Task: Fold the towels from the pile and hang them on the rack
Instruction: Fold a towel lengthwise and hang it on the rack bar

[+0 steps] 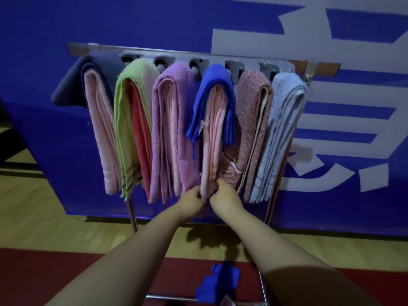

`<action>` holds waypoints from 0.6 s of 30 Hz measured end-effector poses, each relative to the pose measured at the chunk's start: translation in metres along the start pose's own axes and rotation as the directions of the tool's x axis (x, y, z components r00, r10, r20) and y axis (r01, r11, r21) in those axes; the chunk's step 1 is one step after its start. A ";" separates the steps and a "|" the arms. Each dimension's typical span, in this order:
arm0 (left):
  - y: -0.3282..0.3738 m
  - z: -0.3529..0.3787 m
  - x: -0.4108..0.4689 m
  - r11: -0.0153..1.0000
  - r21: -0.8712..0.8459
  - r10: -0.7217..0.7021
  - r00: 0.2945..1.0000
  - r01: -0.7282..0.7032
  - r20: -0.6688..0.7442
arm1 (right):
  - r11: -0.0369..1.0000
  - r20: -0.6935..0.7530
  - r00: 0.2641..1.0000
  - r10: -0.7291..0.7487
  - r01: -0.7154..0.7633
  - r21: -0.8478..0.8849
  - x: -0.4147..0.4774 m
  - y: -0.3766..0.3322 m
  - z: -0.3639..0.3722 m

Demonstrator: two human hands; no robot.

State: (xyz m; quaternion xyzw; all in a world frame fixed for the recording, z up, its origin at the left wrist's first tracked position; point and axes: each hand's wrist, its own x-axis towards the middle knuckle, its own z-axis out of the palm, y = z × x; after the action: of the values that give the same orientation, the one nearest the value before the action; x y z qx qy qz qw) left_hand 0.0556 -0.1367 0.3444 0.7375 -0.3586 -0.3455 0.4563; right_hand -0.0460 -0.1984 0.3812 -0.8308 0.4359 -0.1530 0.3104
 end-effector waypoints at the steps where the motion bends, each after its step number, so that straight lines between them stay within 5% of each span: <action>1: -0.004 0.002 0.001 1.000 0.003 -0.004 1.000 0.004 0.007 | 1.000 0.017 1.000 0.008 -0.008 -0.005 0.001 0.004 0.004; 11: -0.051 0.025 0.007 0.998 -0.001 -0.058 0.995 0.058 0.075 | 0.994 0.140 0.984 0.113 -0.111 -0.024 0.010 0.054 0.058; 18: -0.114 0.053 0.017 0.964 0.036 -0.265 0.955 0.262 0.136 | 0.971 0.291 0.927 0.237 -0.238 -0.030 0.007 0.107 0.116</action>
State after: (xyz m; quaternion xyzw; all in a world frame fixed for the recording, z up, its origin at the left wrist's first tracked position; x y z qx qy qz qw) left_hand 0.0439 -0.1361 0.2180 0.7565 -0.2912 -0.4509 0.3735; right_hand -0.0488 -0.2055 0.2231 -0.7845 0.4820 0.0091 0.3900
